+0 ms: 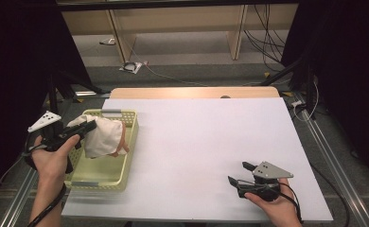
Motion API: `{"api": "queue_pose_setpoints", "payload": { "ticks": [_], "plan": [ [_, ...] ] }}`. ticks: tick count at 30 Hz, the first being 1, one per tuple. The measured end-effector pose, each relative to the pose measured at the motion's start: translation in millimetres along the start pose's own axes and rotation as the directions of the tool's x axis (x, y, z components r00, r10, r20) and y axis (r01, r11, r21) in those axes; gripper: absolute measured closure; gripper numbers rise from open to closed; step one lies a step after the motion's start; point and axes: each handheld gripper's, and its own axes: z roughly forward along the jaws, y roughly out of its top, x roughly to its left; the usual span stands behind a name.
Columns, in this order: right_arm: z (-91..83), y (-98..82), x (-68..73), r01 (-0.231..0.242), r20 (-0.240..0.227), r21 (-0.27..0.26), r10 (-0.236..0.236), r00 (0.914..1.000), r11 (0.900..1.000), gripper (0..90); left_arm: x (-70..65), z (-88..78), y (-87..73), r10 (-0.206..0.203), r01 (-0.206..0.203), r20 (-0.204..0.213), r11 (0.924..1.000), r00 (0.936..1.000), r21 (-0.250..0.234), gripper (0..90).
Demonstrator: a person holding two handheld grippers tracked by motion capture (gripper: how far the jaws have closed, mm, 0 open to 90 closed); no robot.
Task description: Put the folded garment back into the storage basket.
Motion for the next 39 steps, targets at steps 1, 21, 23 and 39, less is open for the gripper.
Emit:
{"api": "queue_pose_setpoints", "payload": {
  "ticks": [1,21,23,39],
  "plan": [
    [-0.1,0.0,0.0,0.0,0.0,0.0,0.0,1.0,1.0,26.3,0.4,0.7,-0.5,0.0,0.0,0.0,1.0,1.0,0.006,83.0],
    [-0.1,-0.1,0.0,0.001,0.0,0.001,-0.001,1.0,1.0,26.3,17.7,10.2,-13.9,-0.004,0.008,-0.037,0.9932,0.9993,0.116,82.8],
    [-0.3,0.0,0.1,0.0,0.001,0.001,0.0,1.0,1.0,26.2,18.2,9.6,-13.7,-0.003,0.008,-0.043,0.9933,0.9991,0.115,82.7],
    [-0.4,-0.1,0.0,0.001,0.001,0.001,-0.001,1.0,1.0,26.3,20.9,5.0,-11.8,0.015,-0.009,-0.056,0.9929,0.9983,0.118,82.8]
  ]
}}
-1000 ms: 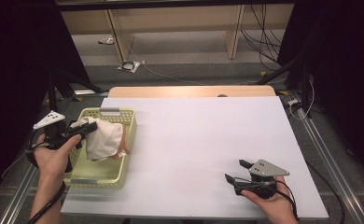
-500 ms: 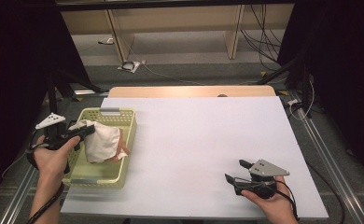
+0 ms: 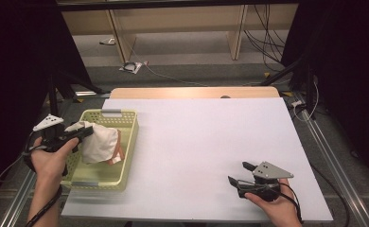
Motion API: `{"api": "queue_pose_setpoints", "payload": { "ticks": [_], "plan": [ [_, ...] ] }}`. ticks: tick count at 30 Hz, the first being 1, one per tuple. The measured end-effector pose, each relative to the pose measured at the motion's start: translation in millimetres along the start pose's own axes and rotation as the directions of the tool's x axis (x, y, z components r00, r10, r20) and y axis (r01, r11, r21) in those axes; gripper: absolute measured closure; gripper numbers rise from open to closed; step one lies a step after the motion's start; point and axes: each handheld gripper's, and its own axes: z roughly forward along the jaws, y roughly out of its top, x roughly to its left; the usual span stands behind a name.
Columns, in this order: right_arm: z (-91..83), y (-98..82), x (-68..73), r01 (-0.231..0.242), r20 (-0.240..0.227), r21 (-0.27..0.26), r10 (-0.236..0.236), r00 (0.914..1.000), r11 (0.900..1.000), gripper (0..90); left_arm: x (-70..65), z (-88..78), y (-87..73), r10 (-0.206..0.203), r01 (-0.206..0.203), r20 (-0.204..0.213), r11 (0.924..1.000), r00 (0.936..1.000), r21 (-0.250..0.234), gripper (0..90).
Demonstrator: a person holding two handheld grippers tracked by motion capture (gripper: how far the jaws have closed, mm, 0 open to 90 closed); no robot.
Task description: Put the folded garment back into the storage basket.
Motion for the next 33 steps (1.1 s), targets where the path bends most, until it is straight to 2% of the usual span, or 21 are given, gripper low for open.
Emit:
{"api": "queue_pose_setpoints", "payload": {
  "ticks": [15,22,25,28,30,33],
  "plan": [
    [1.0,-0.2,0.5,-0.001,-0.001,0.003,0.001,1.0,1.0,26.3,-4.2,13.6,-3.7,0.028,-0.031,0.044,0.9968,0.9986,0.073,82.1],
    [1.1,-0.3,0.4,-0.003,0.001,0.004,0.003,1.0,1.0,26.3,0.7,25.8,-6.4,0.033,-0.039,0.052,0.9925,0.9981,0.116,81.5],
    [1.2,-0.1,0.5,-0.007,0.002,0.007,0.007,1.0,1.0,26.3,3.2,30.5,-5.6,0.03,-0.038,0.063,0.9923,0.9976,0.118,81.6],
    [1.3,0.1,0.6,-0.007,0.004,0.005,0.007,1.0,1.0,26.2,5.1,33.4,-2.8,0.031,-0.039,0.079,0.9942,0.9963,0.1,81.5],
    [1.6,-0.2,0.2,-0.004,0.006,0.007,0.004,1.0,1.0,26.2,6.7,35.7,-1.9,0.042,-0.048,0.056,0.9926,0.9976,0.111,81.5],
    [1.3,-0.4,-0.4,-0.003,0.007,0.009,0.003,1.0,1.0,26.2,9.3,41.0,-6.2,0.066,-0.059,-0.037,0.982,0.9971,0.18,80.9]
  ]
}}
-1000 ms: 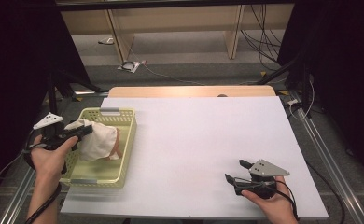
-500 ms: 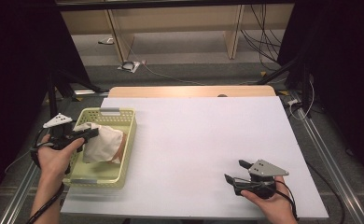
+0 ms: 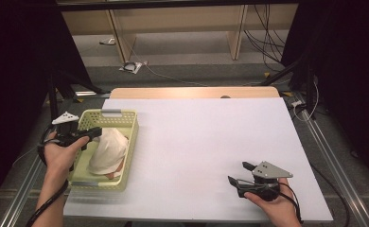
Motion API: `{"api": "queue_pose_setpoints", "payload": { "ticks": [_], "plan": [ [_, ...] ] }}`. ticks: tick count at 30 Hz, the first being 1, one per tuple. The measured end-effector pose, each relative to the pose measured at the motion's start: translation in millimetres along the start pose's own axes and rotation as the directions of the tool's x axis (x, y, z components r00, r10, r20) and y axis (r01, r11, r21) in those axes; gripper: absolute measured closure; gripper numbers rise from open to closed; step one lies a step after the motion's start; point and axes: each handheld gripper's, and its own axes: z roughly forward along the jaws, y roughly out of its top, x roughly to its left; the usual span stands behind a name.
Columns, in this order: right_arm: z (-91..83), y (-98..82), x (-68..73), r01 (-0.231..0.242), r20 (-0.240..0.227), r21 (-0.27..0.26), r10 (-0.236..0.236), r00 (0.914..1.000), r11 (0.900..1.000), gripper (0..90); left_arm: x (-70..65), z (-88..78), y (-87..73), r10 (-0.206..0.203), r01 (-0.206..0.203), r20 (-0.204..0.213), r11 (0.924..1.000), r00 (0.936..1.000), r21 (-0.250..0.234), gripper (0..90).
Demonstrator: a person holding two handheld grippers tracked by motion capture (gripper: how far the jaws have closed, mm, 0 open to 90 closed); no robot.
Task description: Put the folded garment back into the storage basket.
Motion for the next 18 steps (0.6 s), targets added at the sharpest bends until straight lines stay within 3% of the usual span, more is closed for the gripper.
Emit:
{"api": "queue_pose_setpoints", "payload": {
  "ticks": [5,10,13,16,18],
  "plan": [
    [-0.2,-0.2,-0.2,-0.005,0.0,0.0,0.005,1.0,1.0,26.2,-0.1,0.8,-3.6,-0.003,0.004,-0.019,0.998,0.9998,0.064,75.0],
    [0.2,0.0,0.2,-0.001,-0.002,0.002,0.001,1.0,1.0,26.0,5.3,7.1,-5.8,-0.064,0.072,-0.083,0.9918,0.9945,0.106,67.4],
    [0.5,0.3,1.0,-0.005,-0.005,0.005,0.005,1.0,1.0,25.7,10.7,21.4,-10.1,-0.098,0.115,-0.105,0.9783,0.9897,0.173,60.7],
    [1.3,0.9,2.1,0.002,-0.008,0.006,-0.002,1.0,1.0,25.7,17.4,40.0,-15.8,-0.124,0.165,-0.187,0.9599,0.9745,0.227,54.7],
    [1.6,0.8,2.0,0.003,-0.007,0.007,-0.003,1.0,1.0,25.7,19.3,49.9,-18.3,-0.111,0.175,-0.243,0.9501,0.9637,0.258,52.3]
  ]
}}
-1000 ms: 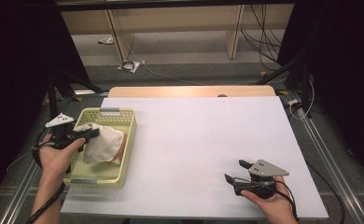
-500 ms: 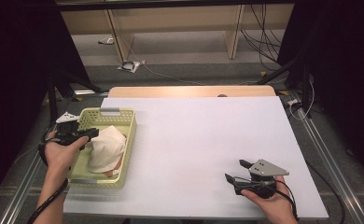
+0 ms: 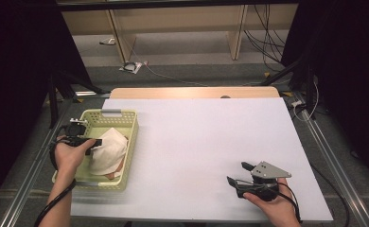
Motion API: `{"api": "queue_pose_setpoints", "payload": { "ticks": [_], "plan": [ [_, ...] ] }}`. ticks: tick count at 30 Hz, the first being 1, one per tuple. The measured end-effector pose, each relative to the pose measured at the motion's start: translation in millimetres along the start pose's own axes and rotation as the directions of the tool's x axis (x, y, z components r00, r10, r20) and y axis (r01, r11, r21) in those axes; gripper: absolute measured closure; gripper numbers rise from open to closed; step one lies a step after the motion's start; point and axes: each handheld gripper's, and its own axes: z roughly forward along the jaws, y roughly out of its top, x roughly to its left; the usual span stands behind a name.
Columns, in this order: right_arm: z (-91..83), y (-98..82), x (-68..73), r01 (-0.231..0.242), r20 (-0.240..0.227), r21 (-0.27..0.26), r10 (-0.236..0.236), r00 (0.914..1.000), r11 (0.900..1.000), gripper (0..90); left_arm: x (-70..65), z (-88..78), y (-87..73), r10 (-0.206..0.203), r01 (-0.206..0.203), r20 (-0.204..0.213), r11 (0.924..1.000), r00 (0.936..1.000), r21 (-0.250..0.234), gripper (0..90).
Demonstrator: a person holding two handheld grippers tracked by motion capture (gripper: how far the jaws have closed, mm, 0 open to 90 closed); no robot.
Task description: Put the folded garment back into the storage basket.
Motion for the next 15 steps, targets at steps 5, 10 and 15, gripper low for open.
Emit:
{"api": "queue_pose_setpoints", "payload": {
  "ticks": [5,10,15],
  "plan": [
    [-0.1,-0.5,-1.3,-0.003,0.004,-0.002,0.003,1.0,1.0,25.7,0.1,15.4,2.4,-0.03,0.033,-0.051,0.9966,0.9983,0.075,52.7],
    [-0.9,-0.6,-0.8,-0.002,0.001,-0.002,0.002,1.0,1.0,25.7,0.8,21.8,2.6,-0.04,0.045,-0.041,0.9917,0.9984,0.121,56.9],
    [-0.8,-0.4,-0.4,-0.001,0.001,0.0,0.001,1.0,1.0,25.7,2.4,27.8,3.7,-0.051,0.057,-0.038,0.9869,0.9979,0.151,62.5]
  ]
}}
